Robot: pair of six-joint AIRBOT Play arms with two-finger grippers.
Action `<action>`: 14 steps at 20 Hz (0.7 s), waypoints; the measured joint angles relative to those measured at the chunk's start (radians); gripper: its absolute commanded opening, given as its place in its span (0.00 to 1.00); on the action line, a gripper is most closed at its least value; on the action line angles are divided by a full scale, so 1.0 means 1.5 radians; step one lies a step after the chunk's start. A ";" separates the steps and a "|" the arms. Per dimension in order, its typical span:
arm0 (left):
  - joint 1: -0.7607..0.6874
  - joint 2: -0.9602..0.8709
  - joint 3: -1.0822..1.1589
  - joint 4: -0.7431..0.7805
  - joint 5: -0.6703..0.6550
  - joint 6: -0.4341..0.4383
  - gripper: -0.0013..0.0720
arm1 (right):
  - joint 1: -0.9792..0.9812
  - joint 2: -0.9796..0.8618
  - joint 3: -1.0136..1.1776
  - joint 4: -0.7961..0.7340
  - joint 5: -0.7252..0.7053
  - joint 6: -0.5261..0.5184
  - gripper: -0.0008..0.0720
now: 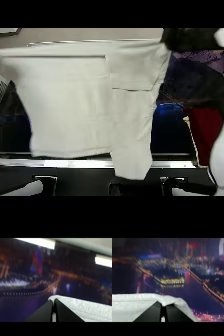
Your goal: Fold the clothes and pants, and hang the long-sleeved shirts on hangers.
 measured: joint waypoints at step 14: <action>-0.036 -0.326 -0.015 0.022 0.075 0.057 0.04 | 0.000 -0.291 -0.002 -0.073 -0.011 0.008 0.05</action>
